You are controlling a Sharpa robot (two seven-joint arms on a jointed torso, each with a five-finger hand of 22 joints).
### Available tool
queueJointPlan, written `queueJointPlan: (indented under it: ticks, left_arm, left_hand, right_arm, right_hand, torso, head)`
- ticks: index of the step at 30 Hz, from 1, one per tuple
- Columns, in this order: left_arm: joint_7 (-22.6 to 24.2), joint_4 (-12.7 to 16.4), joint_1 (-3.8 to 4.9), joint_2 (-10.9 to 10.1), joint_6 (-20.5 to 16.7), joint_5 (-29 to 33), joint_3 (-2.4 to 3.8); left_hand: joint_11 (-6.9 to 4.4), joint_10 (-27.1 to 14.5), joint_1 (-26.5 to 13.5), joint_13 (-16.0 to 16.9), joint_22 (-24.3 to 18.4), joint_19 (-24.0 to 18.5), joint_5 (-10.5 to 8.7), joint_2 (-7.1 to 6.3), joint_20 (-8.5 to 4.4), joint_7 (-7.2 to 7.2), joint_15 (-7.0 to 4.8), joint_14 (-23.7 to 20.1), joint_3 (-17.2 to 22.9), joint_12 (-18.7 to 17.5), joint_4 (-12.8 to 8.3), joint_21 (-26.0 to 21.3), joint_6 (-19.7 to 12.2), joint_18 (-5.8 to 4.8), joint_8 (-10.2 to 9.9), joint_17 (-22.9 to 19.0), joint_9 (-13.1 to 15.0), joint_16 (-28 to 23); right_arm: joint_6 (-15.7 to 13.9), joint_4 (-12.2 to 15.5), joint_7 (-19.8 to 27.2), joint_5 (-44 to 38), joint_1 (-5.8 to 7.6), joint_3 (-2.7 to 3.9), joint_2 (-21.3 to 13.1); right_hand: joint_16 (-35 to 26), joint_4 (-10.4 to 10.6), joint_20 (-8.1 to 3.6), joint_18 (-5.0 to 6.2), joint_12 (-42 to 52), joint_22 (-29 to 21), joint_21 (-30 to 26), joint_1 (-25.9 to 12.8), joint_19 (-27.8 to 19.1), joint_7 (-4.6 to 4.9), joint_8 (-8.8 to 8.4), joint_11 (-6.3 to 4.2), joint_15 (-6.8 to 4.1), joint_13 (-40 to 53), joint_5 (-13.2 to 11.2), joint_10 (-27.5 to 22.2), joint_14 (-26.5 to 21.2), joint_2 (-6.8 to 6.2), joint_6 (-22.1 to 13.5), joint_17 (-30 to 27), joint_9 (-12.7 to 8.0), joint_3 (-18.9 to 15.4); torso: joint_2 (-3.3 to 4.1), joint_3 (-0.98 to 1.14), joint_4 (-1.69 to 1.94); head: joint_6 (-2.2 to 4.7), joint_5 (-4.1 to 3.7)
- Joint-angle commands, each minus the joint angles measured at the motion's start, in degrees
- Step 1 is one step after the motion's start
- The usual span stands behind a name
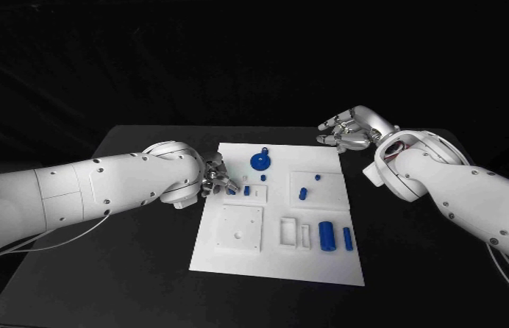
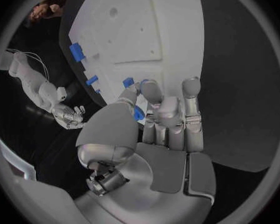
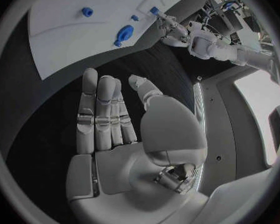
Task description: Assemble the parts on the task board
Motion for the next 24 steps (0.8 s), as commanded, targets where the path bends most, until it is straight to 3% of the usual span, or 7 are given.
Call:
queueJointPlan:
  ticks: [1, 10, 18, 24]
  left_arm:
    - [-0.2, 0.3, -0.46, 0.3, 1.8, 0.3, -0.29]
    - [-0.3, 0.1, -0.47, 0.3, 1.8, 0.3, -0.29]
    - [-0.5, -0.1, -0.48, 0.4, 1.1, 0.2, -0.29]
    - [-0.6, -0.4, -0.48, 0.5, 1.1, 0.0, -0.27]
  left_hand:
    - [-0.45, 2.4, 0.0, -0.1, 1.0, 0.1, -0.19, -0.67, 0.19, -1.48, 0.05, 0.1, -0.1, 0.2, 0.5, -0.3, 1.4, 0.6, 0.1, -0.1, -0.1, -0.1]
    - [-0.41, 2.4, 0.9, -0.1, 1.0, 0.0, -0.21, -0.89, 0.21, -1.45, 0.04, 0.0, 0.1, 0.1, 0.9, -0.4, 1.3, 0.61, 0.0, -0.1, -0.2, -0.2]
    - [-0.13, 2.4, 2.1, -0.1, 1.0, 0.0, 0.67, 1.58, 0.45, -1.03, 0.2, 0.0, 2.8, 0.2, -2.2, -0.3, 0.9, 0.92, 0.3, -0.2, 0.2, -0.2]
    - [-0.06, 2.4, 1.3, -0.2, 1.0, -0.1, 0.76, 3.02, 0.53, -0.92, 0.25, 0.0, 4.7, 0.2, -4.7, -0.2, -0.1, 1.07, 1.7, -0.2, 2.2, -0.2]
  right_arm:
    - [0.4, 0.1, 0.3, 0.0, -0.04, 0.02, 0.0]
    - [0.4, 0.1, 0.3, 0.0, -0.05, 0.02, 0.0]
    - [0.4, 0.0, 0.3, 0.0, -0.06, 0.02, 0.0]
    - [0.4, 0.0, 0.3, 0.0, -0.08, 0.02, 0.0]
  right_hand:
    - [-0.2, 0.2, -0.14, -0.37, 0.1, 0.0, 0.0, 0.4, -0.2, 0.09, -0.29, 0.16, 0.1, 0.0, 0.1, 0.1, -0.4, -0.2, -0.4, -0.1, -0.1, -0.1]
    - [-0.2, 0.2, -0.14, -0.37, 0.1, 0.0, 0.0, 0.4, -0.2, 0.09, -0.29, 0.16, 0.1, 0.0, 0.1, 0.1, -0.4, -0.2, -0.4, -0.1, -0.1, -0.1]
    - [-0.2, 0.2, -0.14, -0.37, 0.1, 0.0, 0.0, 0.4, -0.2, 0.09, -0.29, 0.16, 0.1, 0.0, 0.1, 0.1, -0.4, -0.2, -0.4, -0.1, -0.1, -0.1]
    - [-0.2, 0.2, -0.14, -0.37, 0.1, 0.0, 0.0, 0.4, -0.2, 0.09, -0.29, 0.16, 0.1, 0.0, 0.1, 0.1, -0.4, -0.2, -0.4, -0.1, -0.1, -0.1]
  torso:
    - [0.0, -0.01, 0.01]
    - [0.0, -0.01, -0.02]
    - [-0.01, -0.02, 0.0]
    - [-0.01, 0.0, -0.05]
  head:
    - [-0.05, -0.01]
    - [-0.02, -0.03]
    - [0.01, 0.0]
    - [-0.01, 0.02]
